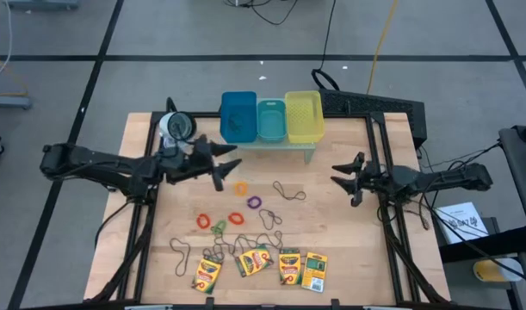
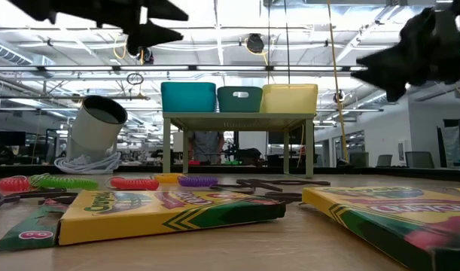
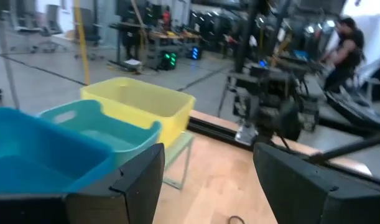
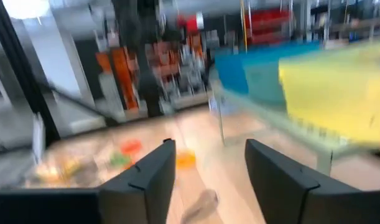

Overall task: Pick & Place Office Desk Supplies
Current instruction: Put the purple rubber band into the blue bin on the shelf

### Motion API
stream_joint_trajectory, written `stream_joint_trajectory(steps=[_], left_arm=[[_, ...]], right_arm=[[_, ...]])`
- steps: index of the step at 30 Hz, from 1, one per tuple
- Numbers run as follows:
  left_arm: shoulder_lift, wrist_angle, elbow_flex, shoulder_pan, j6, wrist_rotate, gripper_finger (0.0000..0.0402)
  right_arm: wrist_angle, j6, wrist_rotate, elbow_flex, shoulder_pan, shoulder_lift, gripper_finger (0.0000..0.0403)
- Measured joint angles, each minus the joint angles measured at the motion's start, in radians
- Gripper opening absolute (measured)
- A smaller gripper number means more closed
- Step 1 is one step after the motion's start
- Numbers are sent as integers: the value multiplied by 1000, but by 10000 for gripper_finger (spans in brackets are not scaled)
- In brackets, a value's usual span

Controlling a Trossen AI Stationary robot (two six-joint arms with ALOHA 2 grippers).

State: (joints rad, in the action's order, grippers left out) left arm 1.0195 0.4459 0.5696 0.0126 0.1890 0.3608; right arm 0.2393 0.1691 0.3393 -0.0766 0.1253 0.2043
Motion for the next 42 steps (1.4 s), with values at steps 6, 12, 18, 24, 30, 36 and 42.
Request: stream_joint_trajectory(steps=[6,12,18,24,30,36,42], left_arm=[[-66,34,-55,-15,5,90,253],[-60,32,-58,-37,20,112,253],[-43,33,-58,-41,52,112,253],[-25,31,-58,-41,68,112,253],[-25,30,-58,-41,84,112,253],[-25,29,-58,-40,83,112,253],[-25,27,-58,-40,82,112,253]], right_arm=[[45,-33,0,-83,-2,322,248],[205,-23,-79,-94,-20,684,256],[381,-53,-164,-121,-46,973,237],[377,-136,-225,-237,-76,1180,232],[286,-183,-293,-343,-111,1338,231],[250,-177,-293,-362,-125,1422,207],[205,-145,-289,-363,-124,1432,129]])
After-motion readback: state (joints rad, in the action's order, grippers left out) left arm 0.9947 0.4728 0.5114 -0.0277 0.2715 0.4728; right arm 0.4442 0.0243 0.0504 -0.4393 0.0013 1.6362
